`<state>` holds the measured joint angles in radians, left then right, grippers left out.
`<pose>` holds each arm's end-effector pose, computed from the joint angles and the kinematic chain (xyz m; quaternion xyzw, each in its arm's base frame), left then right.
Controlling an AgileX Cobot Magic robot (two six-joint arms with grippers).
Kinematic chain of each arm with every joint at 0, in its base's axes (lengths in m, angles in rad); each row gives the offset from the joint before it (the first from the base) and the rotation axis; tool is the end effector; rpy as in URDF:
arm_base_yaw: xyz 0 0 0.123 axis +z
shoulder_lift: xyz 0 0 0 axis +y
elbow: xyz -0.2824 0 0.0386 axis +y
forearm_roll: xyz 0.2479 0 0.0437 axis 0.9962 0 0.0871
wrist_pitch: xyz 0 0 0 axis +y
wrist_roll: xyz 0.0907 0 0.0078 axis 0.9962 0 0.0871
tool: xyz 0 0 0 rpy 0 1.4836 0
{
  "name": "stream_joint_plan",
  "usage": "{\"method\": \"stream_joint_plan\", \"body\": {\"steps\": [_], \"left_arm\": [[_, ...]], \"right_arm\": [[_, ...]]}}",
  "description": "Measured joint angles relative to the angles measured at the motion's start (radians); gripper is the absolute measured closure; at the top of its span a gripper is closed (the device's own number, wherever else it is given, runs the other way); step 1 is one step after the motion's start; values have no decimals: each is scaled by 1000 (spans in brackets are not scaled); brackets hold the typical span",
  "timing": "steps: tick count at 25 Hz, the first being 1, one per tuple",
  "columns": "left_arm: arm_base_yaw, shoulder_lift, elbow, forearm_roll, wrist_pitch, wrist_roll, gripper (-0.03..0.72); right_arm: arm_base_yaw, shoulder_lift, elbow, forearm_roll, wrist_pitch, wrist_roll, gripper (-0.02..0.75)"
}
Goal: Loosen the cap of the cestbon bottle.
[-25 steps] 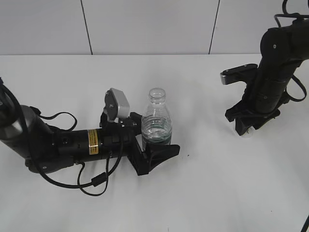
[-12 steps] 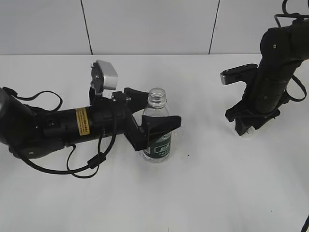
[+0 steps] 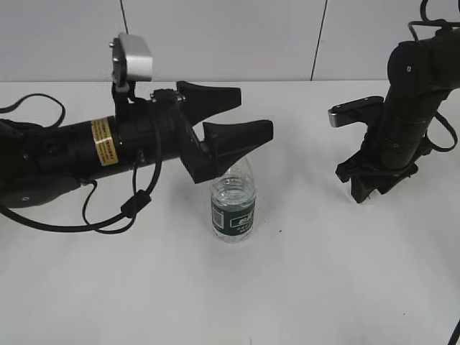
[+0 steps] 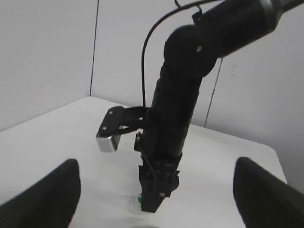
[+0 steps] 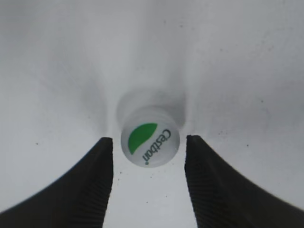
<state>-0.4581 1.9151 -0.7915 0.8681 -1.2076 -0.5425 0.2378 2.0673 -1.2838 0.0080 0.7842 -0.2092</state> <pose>0.2781 -0.2095 0.1712 0.3719 0.6006 -0.4548 0.5423 0.3721 0.0907 0.1182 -0.2188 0.9747 0.0036 0.0451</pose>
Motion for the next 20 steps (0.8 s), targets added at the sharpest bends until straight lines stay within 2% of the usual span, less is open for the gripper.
{"method": "stream_joint_plan", "body": {"steps": [4,10,14,20], "left_arm": [[0,-69,0,0,60,-38,97],[0,-186,1,-53,278,-82,98],[1,-279,1,-118,488,-158,103],[1,-418,-32,-133,865,-202,108]], "right_arm": [[0,-10,0,3,8,0,360],[0,-115,-30,4,12,0,360],[0,-168,-47,4,51,0,343],[0,-208,-47,4,134,1,293]]}}
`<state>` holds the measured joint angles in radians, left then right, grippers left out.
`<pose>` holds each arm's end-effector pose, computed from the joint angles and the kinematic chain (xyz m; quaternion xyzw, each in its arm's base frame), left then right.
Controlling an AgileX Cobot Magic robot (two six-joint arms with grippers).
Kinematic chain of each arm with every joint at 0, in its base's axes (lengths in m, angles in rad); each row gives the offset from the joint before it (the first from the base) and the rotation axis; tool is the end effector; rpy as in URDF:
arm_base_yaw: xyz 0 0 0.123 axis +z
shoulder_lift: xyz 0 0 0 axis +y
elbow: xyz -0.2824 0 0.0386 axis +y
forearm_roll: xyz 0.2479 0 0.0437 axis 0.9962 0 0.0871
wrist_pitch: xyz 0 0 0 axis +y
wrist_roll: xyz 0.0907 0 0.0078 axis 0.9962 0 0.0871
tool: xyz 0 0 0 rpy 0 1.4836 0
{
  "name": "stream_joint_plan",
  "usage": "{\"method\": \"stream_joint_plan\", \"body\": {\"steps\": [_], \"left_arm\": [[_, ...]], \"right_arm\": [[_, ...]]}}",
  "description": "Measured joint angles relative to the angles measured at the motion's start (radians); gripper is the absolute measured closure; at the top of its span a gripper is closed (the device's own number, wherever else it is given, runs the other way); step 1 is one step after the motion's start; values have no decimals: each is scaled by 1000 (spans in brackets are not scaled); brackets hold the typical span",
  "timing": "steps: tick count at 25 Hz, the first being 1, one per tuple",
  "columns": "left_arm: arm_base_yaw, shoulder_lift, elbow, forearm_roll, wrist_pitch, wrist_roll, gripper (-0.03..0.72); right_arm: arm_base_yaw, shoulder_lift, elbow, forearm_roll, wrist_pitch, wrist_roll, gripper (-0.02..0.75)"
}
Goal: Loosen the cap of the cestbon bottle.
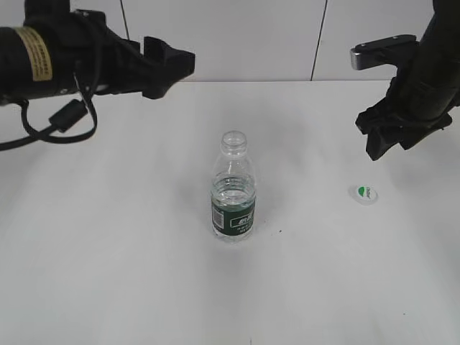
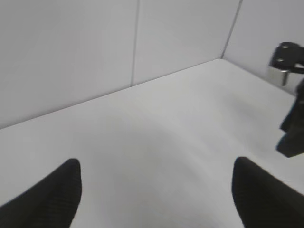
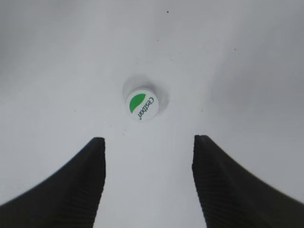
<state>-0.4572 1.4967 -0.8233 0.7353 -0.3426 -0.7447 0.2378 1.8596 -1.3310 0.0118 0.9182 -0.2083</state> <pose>0.2804 -0.1607 0.2584 0.2322 0.7764 -0.2315 0.5382 0.3618 0.0886 0.2064 -0.2170 0.9705 0.0066 0.1053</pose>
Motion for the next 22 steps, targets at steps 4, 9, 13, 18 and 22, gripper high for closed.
{"method": "stream_joint_plan", "body": {"steps": [4,9,13,18,22], "left_arm": [[0,-41,-61,-11,242,-2,114],[18,-39,-169,-82,571,4,129],[84,-24,-243,-207,742,136,137],[228,27,-323,-494,931,427,140],[341,68,-348,-640,1022,577,140]], "right_arm": [[0,-19,0,0,52,4,286],[0,-65,0,-4,97,18,240],[0,-118,0,-4,107,23,226],[0,-167,0,-51,122,103,206],[-5,-176,0,-108,124,154,170]]}}
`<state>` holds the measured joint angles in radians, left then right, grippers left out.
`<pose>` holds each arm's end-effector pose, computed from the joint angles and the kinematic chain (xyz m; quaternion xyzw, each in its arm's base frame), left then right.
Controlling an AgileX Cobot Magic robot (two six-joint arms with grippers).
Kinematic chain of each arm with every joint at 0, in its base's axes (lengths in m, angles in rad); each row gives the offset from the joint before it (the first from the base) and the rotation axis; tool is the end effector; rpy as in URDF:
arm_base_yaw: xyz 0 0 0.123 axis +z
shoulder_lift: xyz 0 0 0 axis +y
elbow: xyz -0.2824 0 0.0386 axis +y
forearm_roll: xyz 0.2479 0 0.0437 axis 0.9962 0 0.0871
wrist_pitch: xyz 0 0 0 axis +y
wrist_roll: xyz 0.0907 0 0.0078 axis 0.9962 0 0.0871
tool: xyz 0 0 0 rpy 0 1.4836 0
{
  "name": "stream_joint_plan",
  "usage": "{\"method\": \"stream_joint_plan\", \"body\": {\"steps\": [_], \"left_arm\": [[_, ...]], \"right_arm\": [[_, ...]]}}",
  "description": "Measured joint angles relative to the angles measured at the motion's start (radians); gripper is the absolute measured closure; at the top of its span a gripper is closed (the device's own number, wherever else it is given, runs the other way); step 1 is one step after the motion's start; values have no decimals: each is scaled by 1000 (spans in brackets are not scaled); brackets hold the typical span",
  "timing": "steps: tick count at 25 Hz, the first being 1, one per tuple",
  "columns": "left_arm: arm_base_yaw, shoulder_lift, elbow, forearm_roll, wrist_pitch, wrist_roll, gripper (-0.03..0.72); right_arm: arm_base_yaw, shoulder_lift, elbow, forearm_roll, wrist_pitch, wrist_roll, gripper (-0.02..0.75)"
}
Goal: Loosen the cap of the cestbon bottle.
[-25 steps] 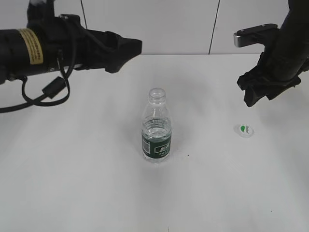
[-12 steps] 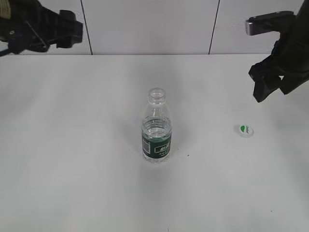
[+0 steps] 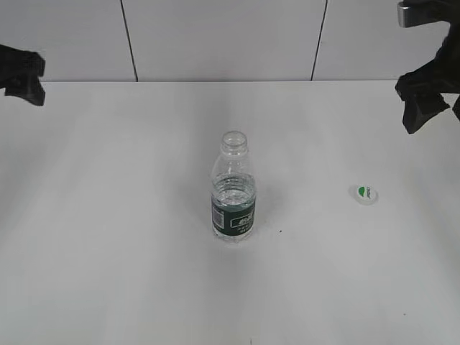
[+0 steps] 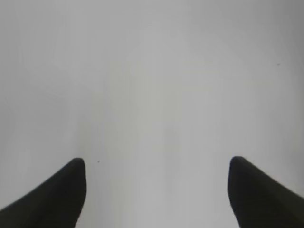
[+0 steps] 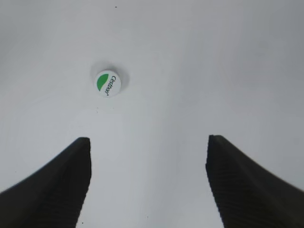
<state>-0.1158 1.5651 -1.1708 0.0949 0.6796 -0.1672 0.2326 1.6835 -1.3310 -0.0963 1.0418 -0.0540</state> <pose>0.3312 -0.0331 0.2750 0.0022 0.9570 -0.0018 0.2902 0.3341 0.0714 0.2671 -0.1598 0.9774 -0.0325 0.1347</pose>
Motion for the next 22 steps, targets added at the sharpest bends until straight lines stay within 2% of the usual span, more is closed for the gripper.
{"method": "stream_joint_plan", "body": {"steps": [4,7,17,22], "left_arm": [[77,34,-5,-38,79,37,140],[103,46,-5,-74,110,95,140],[108,42,-6,-114,203,121,140],[108,-41,-6,-112,266,121,140]], "right_arm": [[-46,0,0,10,1,17,156],[-96,0,0,10,1,19,155],[-114,0,0,10,23,21,153],[-114,-22,0,10,41,21,150]]}}
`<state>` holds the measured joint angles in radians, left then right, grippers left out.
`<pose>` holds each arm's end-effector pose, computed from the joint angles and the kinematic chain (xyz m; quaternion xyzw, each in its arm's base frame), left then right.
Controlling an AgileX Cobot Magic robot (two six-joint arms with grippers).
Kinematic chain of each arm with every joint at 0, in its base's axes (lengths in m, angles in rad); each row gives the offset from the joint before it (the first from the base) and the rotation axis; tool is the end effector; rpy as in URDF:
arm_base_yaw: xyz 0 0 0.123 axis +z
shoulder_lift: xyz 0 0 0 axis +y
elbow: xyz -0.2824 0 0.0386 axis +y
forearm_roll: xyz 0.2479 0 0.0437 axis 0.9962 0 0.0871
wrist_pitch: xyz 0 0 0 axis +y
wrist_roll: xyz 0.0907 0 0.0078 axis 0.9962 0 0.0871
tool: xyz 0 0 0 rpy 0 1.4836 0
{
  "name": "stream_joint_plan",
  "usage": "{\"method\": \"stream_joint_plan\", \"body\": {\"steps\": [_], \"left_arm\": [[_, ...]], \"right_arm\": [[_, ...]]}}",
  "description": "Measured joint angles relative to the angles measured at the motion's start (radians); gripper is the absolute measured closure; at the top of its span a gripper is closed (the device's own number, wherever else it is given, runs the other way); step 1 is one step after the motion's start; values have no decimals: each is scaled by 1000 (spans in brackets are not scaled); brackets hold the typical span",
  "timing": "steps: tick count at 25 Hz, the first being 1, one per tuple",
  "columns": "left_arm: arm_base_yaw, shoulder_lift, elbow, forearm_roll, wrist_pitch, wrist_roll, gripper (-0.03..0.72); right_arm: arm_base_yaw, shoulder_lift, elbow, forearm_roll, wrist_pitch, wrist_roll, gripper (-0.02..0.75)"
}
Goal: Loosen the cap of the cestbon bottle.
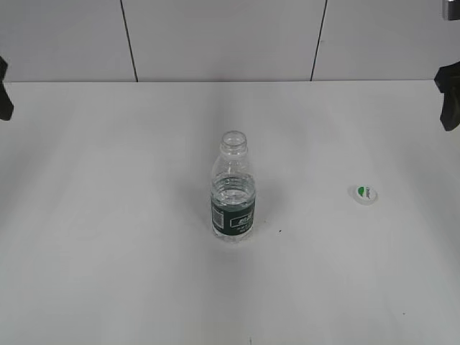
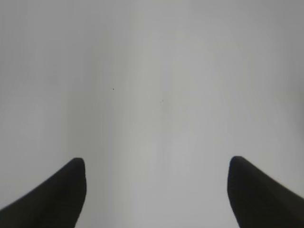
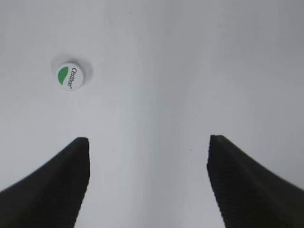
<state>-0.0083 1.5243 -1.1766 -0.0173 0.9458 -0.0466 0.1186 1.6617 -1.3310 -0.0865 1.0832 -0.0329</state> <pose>0.3057 -0.0038 0.2784 -0.0225 0.9832 -0.0128 0.1809 0.3332 0.0327 0.2735 -0.0905 0.9876 -0.0351 0.1232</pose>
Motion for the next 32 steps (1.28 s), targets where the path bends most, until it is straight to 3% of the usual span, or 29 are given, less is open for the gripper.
{"method": "stream_joint_plan", "body": {"steps": [9,18,32], "left_arm": [[1,-247,2,42,102,0,140],[1,-535,93,96,175,0,140],[1,-1139,422,142,182,0,140]], "right_arm": [[0,-96,0,-23,66,0,150],[0,-261,60,-29,80,0,150],[0,-590,206,-33,83,-1,150]]}}
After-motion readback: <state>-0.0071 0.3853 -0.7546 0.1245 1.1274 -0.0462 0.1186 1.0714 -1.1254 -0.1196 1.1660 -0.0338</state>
